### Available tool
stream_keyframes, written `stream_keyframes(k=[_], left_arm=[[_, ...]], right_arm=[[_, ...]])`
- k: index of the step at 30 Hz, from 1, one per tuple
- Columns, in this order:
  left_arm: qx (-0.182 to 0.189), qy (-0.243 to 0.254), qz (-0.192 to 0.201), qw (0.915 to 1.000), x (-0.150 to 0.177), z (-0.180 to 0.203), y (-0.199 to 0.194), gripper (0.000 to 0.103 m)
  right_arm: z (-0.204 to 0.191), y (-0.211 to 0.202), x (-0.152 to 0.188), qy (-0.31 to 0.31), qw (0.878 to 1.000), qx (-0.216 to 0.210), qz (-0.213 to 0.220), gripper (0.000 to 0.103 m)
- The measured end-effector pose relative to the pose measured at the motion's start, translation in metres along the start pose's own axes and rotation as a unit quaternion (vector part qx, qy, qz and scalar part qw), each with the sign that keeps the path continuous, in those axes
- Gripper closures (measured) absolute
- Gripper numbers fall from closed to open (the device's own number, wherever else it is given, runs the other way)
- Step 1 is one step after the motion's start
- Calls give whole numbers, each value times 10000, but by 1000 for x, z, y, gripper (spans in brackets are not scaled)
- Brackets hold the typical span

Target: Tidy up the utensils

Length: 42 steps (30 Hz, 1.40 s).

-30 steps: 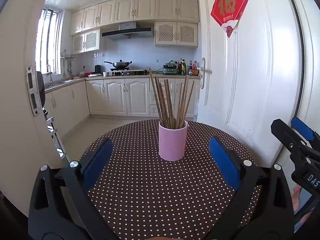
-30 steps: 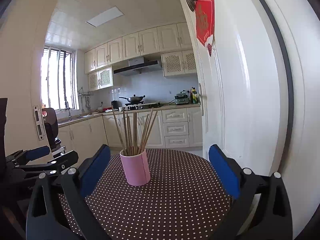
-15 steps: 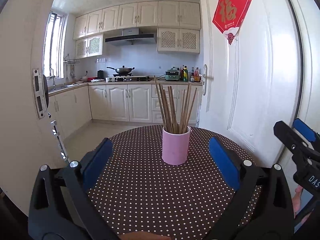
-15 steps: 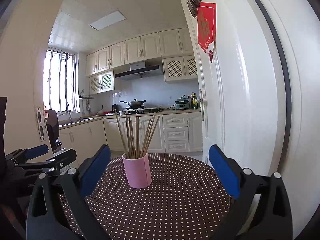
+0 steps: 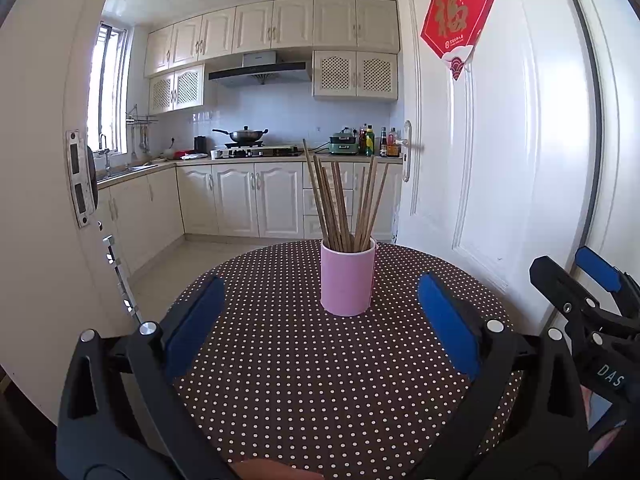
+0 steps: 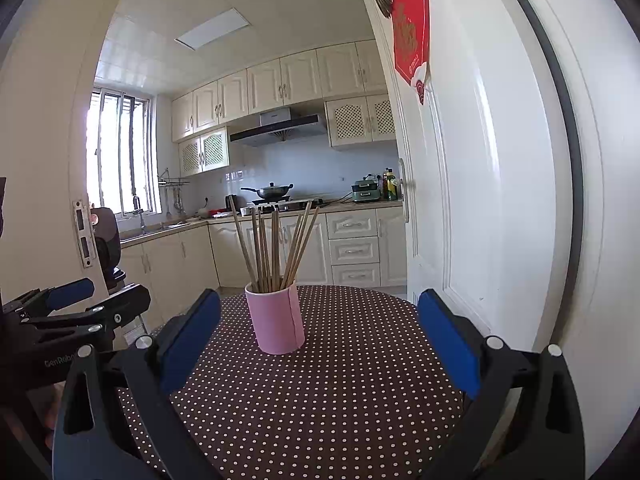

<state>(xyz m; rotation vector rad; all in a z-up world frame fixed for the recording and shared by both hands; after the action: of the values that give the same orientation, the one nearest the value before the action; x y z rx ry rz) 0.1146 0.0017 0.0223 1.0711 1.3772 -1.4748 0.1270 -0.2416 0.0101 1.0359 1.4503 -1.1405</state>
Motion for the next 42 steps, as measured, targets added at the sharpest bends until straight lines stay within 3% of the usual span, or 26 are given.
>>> stream_keyframes(k=[42], left_arm=[[101,81,-163,9998,6,1,7,8]], right_arm=[[-5,4,0,87,9997,-201,-121,8]])
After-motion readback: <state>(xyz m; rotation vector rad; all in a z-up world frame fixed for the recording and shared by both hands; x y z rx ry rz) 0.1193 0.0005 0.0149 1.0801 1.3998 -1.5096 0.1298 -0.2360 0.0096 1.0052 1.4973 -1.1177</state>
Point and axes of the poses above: each gripper's, at about its wrist camera, not at the fingertips, and y roughly the way its jaws point, z to its right, x to its underside, the point moved 3 cm from there along y, roughly the way its jaws point, and after that the axes turned 2 degrees about -y, right-handed, at the moved point
